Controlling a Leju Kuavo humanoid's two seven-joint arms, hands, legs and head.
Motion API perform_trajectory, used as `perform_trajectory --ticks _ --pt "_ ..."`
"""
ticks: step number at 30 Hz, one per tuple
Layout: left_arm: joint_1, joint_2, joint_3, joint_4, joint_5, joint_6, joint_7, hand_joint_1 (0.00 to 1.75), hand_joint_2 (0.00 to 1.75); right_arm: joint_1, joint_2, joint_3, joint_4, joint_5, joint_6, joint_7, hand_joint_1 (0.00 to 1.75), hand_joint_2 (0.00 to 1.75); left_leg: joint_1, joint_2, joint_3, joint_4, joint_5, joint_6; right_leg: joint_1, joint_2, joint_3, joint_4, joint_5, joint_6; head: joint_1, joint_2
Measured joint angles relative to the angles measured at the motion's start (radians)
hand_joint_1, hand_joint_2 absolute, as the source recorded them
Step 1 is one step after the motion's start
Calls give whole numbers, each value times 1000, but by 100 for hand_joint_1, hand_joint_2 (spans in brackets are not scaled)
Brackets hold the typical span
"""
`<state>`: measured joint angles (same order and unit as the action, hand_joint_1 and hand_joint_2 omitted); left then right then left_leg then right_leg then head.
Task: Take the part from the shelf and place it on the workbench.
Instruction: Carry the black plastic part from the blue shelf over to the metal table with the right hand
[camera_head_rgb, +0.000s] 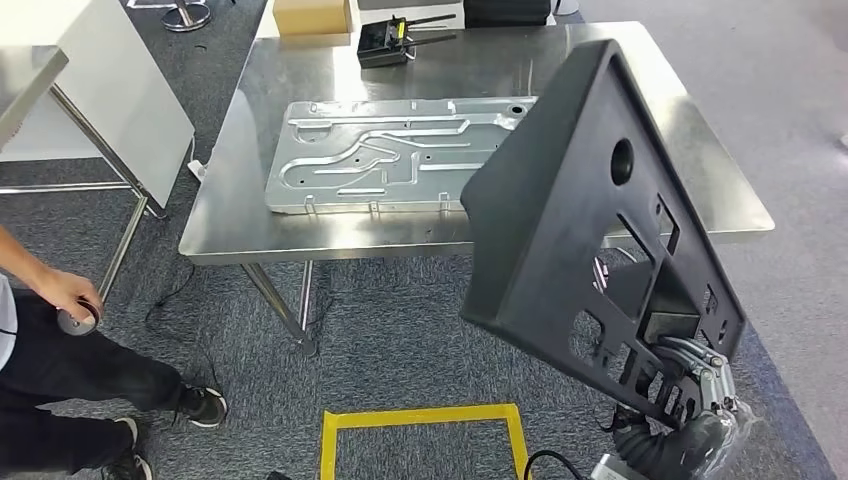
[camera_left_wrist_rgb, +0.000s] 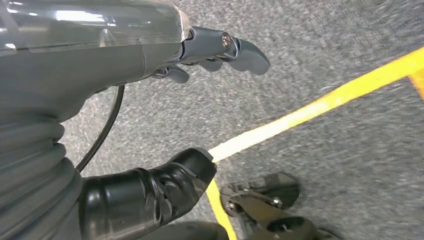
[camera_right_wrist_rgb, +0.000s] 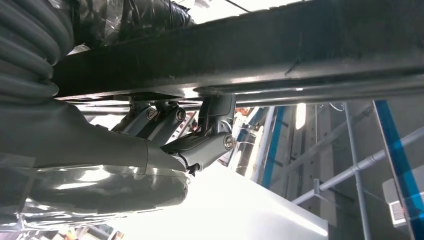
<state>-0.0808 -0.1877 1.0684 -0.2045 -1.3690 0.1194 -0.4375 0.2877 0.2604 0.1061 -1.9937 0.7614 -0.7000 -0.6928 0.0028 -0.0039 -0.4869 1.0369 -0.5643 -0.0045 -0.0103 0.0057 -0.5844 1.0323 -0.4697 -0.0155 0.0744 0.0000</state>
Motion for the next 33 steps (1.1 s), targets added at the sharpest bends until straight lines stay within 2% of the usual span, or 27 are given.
perform_trajectory --ticks 1,3,4,5,6,8,9,10,12,14,15,16,17,19,20,21,23,24,25,27,30,31,32,33 --pt "0 0 0 0 0 0 0 0 175 -1 0 0 -1 0 0 0 175 175 1 0 -26 50 -21 -4 -1 -2 9 -5 -3 -5 -1 0" --pt "2 0 0 0 0 0 0 0 175 -4 -1 0 -1 0 0 0 175 175 3 0 -113 189 -62 -10 -1 -5 21 -8 -12 -11 -2 0" --pt "3 0 0 0 0 0 0 0 175 -4 -1 0 0 0 0 0 175 175 4 0 -153 241 -66 -11 0 -4 27 -9 -18 -12 -2 0" --pt "5 0 0 0 0 0 0 0 175 -4 -2 0 0 0 0 0 175 175 4 0 -179 259 -49 -11 0 -3 34 -9 -24 -12 -2 0" --pt "6 0 0 0 -1 0 0 0 175 -4 -2 -1 0 0 0 0 175 175 5 0 -185 237 -12 -10 0 -1 44 -9 -31 -11 -2 0" --pt "7 0 0 0 -2 0 1 0 175 -5 -2 -1 0 0 0 0 175 175 4 0 -156 118 87 -1 0 2 65 -9 -47 -7 -1 0" --pt "7 0 0 0 -3 0 1 0 175 -7 -3 -1 0 0 0 0 175 175 2 0 -136 62 119 4 1 2 72 -9 -55 -2 -1 0" --pt "6 1 0 0 -4 0 1 0 175 -8 -3 -1 0 -1 0 0 175 175 -1 0 -121 23 131 10 2 2 75 -8 -61 3 -1 0" --pt "4 2 0 0 -4 0 1 0 175 -11 -4 -1 1 -4 0 0 175 175 -8 1 -110 -3 120 19 3 2 76 -11 -68 14 0 0" --pt "5 2 0 0 -4 0 1 0 175 -13 -4 -1 0 -5 0 0 175 175 -3 0 -100 -17 115 28 3 1 80 -8 -76 26 0 0" --pt "6 2 0 0 -4 0 1 0 175 -14 -5 -1 0 -6 0 0 175 175 0 0 -93 -24 113 33 4 0 74 11 -87 30 0 0" --pt "6 2 0 0 -4 0 1 0 175 -16 -5 -1 0 -6 0 0 175 175 3 0 -85 -30 112 38 4 -1 54 52 -105 34 1 0" --pt "5 2 0 0 -4 0 1 0 175 -16 -6 -1 0 -7 0 0 175 175 3 1 -79 -32 108 43 2 -2 20 112 -128 37 2 0" --pt "4 2 0 0 -4 0 0 0 175 -16 -8 -1 3 -8 0 0 175 175 2 1 -68 -32 97 48 1 -2 -67 242 -163 41 2 0" --pt "4 2 0 0 -4 0 0 0 175 -16 -9 -2 4 -9 0 0 175 175 2 1 -60 -32 90 48 0 -2 -97 273 -156 42 2 0" --pt "5 2 0 0 -4 0 1 0 175 -16 -10 -2 5 -9 0 0 175 175 1 1 -51 -31 83 47 -1 -2 -108 265 -127 42 2 0" --pt "7 1 0 0 -4 0 1 0 175 -16 -10 -2 5 -9 0 0 175 175 2 -1 -30 -31 66 42 -2 -3 -77 149 -33 37 2 0" --pt "6 1 0 0 -4 0 1 0 175 -17 -11 -2 5 -9 0 0 175 175 0 -1 -23 -29 58 37 0 -4 -54 88 1 33 2 0" --pt "5 1 0 0 -4 0 1 0 175 -17 -11 -2 5 -9 0 0 175 175 -1 -2 -20 -28 51 32 2 -4 -37 43 18 27 2 0" --pt "3 1 0 0 -4 0 1 0 175 -17 -12 -3 5 -9 0 0 175 175 -3 -2 -21 -28 43 21 7 -2 -27 18 11 16 1 0" --pt "3 1 0 0 -4 0 0 0 175 -17 -12 -4 4 -9 0 0 175 175 0 -1 -11 -29 28 7 3 1 -14 5 3 1 0 0" --pt "2 1 0 0 -4 0 0 0 175 -18 -12 -4 4 -9 0 0 175 175 1 -1 -17 -4 13 2 1 0 -5 -2 1 -4 0 0" --pt "1 1 0 0 -4 0 0 0 175 -18 -12 -4 3 -9 0 0 175 175 2 -1 -39 45 -11 -2 0 -2 5 -7 -3 -8 -1 0" --pt "1 1 0 0 -4 0 -1 0 175 -19 -12 -5 3 -9 0 0 175 175 4 0 -77 117 -36 -6 0 -3 12 -9 -9 -11 -1 0"
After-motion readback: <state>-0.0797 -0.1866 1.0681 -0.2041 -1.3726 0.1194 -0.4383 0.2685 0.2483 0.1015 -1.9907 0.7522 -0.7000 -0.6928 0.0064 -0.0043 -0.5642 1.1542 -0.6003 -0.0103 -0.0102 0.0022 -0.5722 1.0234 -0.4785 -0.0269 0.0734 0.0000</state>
